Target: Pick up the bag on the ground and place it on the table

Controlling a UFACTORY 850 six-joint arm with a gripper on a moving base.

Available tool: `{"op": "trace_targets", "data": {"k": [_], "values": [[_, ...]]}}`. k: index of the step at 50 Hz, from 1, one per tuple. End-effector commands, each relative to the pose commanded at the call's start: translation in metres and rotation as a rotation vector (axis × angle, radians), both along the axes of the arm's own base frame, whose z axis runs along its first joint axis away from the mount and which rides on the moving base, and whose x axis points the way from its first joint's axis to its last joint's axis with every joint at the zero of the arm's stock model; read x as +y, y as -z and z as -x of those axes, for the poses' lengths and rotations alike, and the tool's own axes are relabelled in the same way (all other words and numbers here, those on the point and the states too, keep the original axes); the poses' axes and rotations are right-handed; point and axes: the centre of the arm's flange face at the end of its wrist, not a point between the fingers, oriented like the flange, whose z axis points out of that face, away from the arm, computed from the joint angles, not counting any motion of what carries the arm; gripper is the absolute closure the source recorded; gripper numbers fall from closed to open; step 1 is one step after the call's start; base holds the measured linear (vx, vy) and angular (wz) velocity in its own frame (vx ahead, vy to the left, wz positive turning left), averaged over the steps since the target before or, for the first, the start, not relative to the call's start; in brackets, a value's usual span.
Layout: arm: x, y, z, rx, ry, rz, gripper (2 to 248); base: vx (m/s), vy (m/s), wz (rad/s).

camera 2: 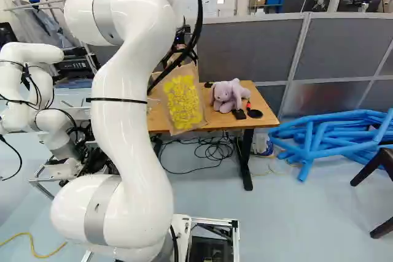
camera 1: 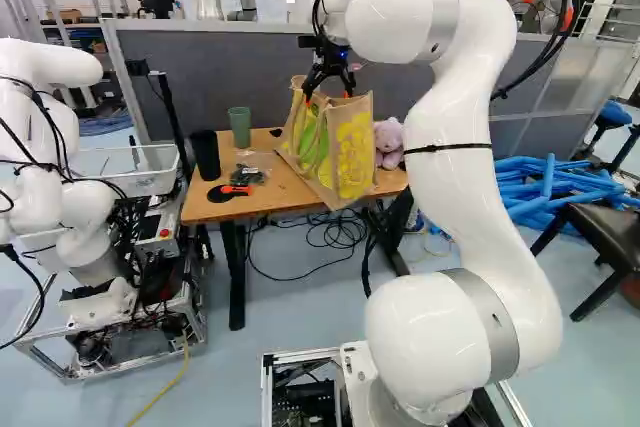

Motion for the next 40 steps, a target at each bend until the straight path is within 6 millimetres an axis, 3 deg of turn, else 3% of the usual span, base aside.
{"op": "trace_targets", "data": {"k": [40], "values": [[-0.001,-0.058,0.026,-0.036,-0.004,-0.002,3,0.000,0.000,0.000]]}}
